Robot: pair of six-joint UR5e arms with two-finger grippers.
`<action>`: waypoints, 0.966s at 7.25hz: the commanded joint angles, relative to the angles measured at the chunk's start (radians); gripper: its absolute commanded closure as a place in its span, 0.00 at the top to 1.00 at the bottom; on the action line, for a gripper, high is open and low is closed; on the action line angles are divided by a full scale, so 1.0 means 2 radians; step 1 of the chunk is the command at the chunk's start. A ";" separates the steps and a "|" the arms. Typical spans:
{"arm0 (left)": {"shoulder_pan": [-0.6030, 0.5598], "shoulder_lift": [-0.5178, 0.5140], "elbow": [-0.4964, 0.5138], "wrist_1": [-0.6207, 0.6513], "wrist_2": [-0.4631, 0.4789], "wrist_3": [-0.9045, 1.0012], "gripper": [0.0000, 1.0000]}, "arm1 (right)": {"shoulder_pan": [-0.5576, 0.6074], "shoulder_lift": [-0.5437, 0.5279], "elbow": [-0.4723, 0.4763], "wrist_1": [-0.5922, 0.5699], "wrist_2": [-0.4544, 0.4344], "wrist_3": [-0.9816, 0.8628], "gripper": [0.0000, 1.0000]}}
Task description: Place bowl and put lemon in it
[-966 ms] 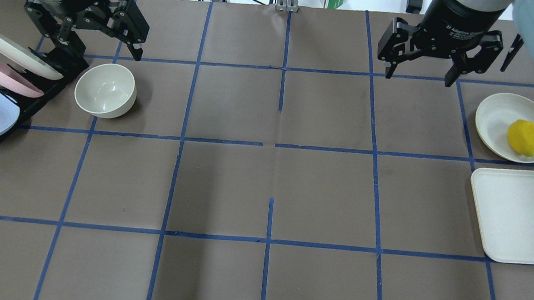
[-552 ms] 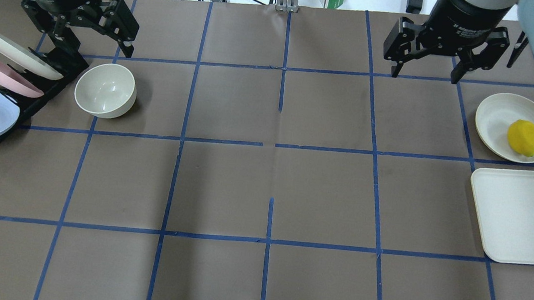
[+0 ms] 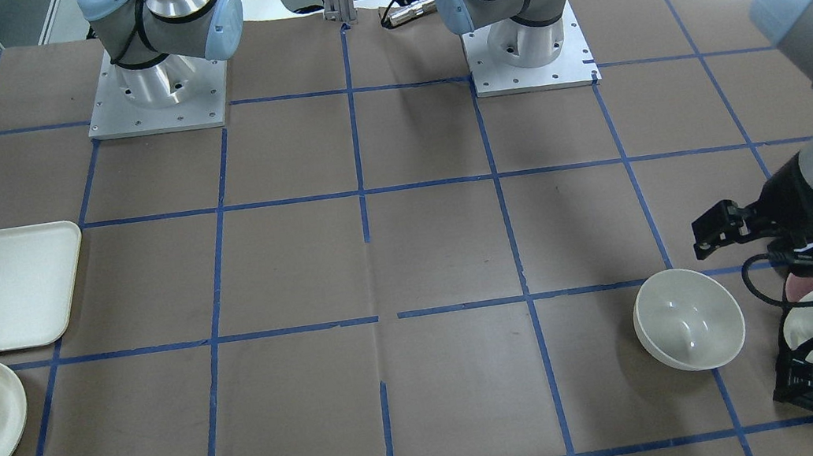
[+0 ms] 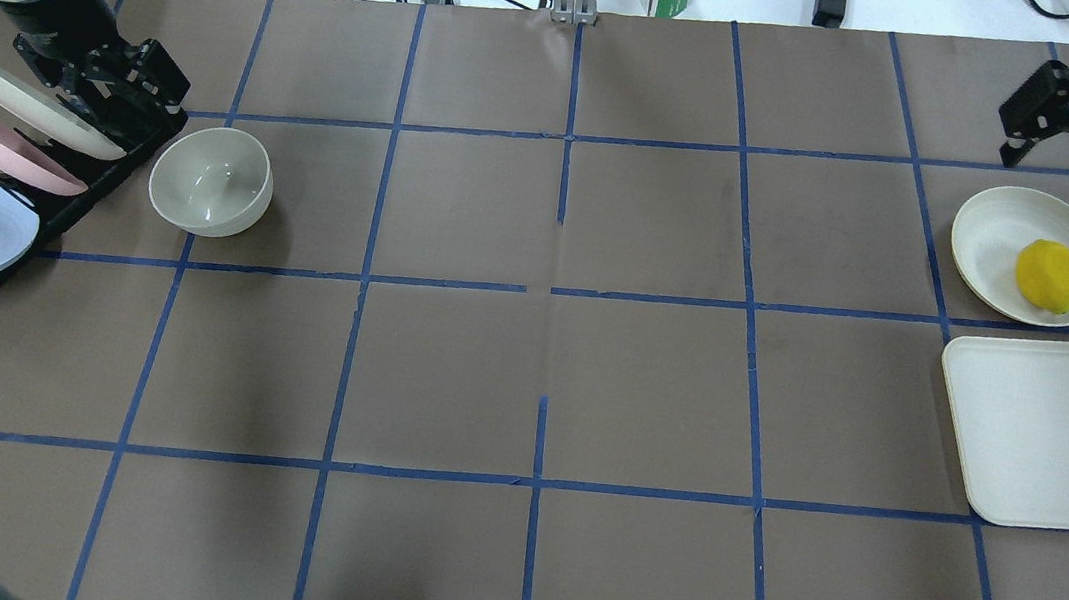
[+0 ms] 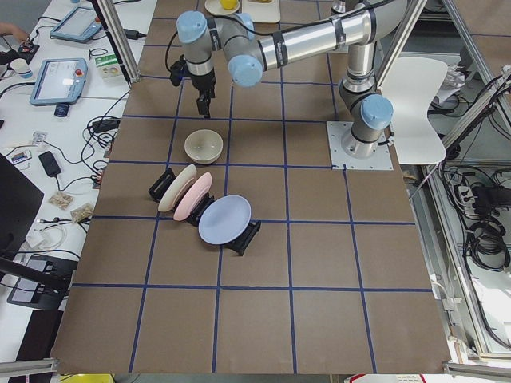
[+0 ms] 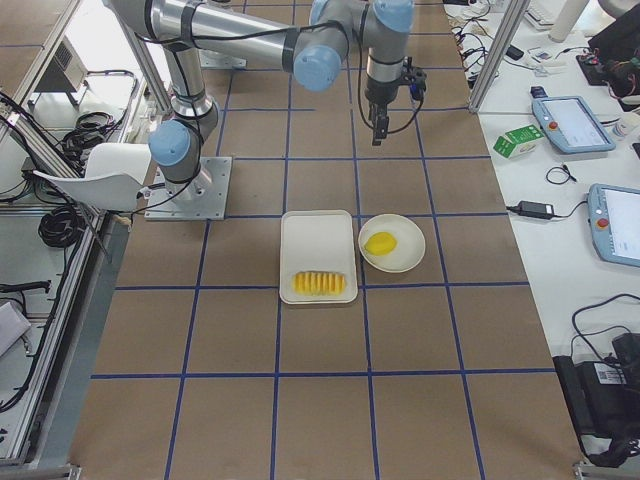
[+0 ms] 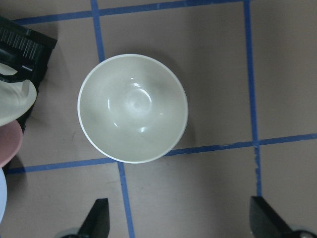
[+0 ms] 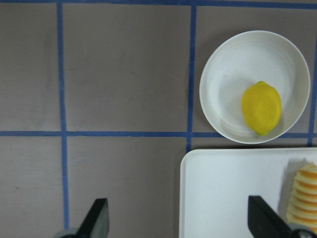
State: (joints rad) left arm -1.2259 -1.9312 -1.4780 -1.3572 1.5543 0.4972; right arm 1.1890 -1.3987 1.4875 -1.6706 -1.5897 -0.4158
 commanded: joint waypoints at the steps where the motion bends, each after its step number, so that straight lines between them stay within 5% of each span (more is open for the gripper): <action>1: 0.015 -0.063 -0.013 0.099 -0.001 0.036 1.00 | -0.061 0.071 0.007 -0.056 -0.005 -0.058 1.00; 4: 0.015 -0.107 -0.016 0.116 0.001 0.063 1.00 | -0.077 0.135 0.057 -0.181 -0.005 -0.176 1.00; 6: 0.031 -0.120 -0.015 0.121 -0.001 0.074 0.90 | -0.093 0.180 0.077 -0.262 0.002 -0.228 1.00; 7: 0.036 -0.123 -0.015 0.119 -0.002 0.069 0.65 | -0.094 0.195 0.078 -0.278 0.003 -0.229 0.98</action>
State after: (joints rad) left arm -1.1695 -2.1670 -1.5081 -1.1183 1.5528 0.6372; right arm 1.0083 -1.0542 1.6325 -2.1646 -1.5879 -0.8483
